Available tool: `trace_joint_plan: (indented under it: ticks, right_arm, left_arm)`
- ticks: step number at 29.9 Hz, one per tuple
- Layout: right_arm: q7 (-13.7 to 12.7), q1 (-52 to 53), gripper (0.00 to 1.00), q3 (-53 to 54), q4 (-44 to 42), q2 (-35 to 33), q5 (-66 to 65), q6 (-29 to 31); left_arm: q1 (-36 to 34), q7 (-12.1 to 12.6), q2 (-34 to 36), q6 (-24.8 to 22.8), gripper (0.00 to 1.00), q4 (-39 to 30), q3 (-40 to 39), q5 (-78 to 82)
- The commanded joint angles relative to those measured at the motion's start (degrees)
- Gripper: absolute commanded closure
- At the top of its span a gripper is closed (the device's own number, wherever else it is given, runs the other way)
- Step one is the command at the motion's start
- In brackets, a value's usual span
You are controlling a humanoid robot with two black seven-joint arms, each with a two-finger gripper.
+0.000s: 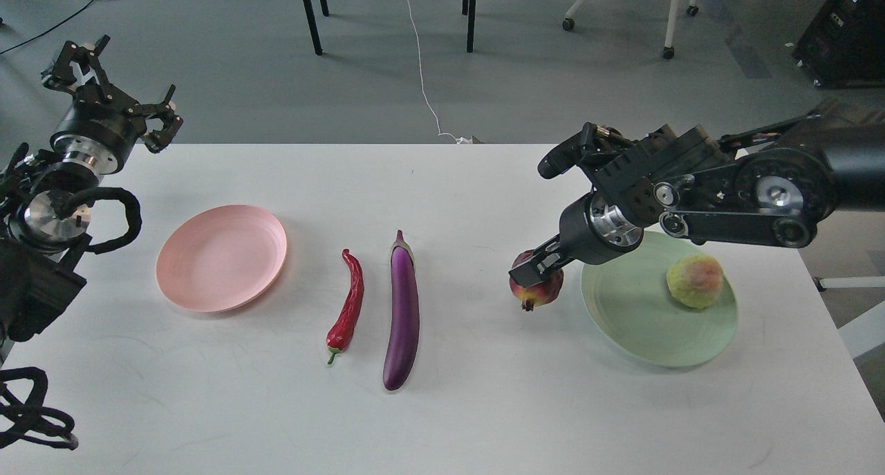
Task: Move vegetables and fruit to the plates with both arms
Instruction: 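Place the red apple on the green plate beside the pale fruit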
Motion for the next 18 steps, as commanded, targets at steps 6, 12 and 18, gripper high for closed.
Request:
trace_joint_plan:
  ticks: [6, 12, 18]
  right_arm:
    - [0.0, -2.9, 0.52, -1.5, 1.0, -10.4, -11.0, 0.0]
    - [0.0, -7.4, 0.44, -1.4, 1.2, -13.1, -13.7, -0.1]
    - [0.0, -7.8, 0.16, -1.2, 1.8, -15.6, -13.3, -1.0]
  left_arm:
    - [-0.1, 0.1, 0.0, 0.0, 0.01, -0.2, 0.1, 0.1]
    - [-0.1, 0.2, 0.0, 0.0, 0.01, -0.2, 0.1, 0.1]
    - [-0.2, 0.2, -0.2, 0.0, 0.01, -0.2, 0.2, 0.1]
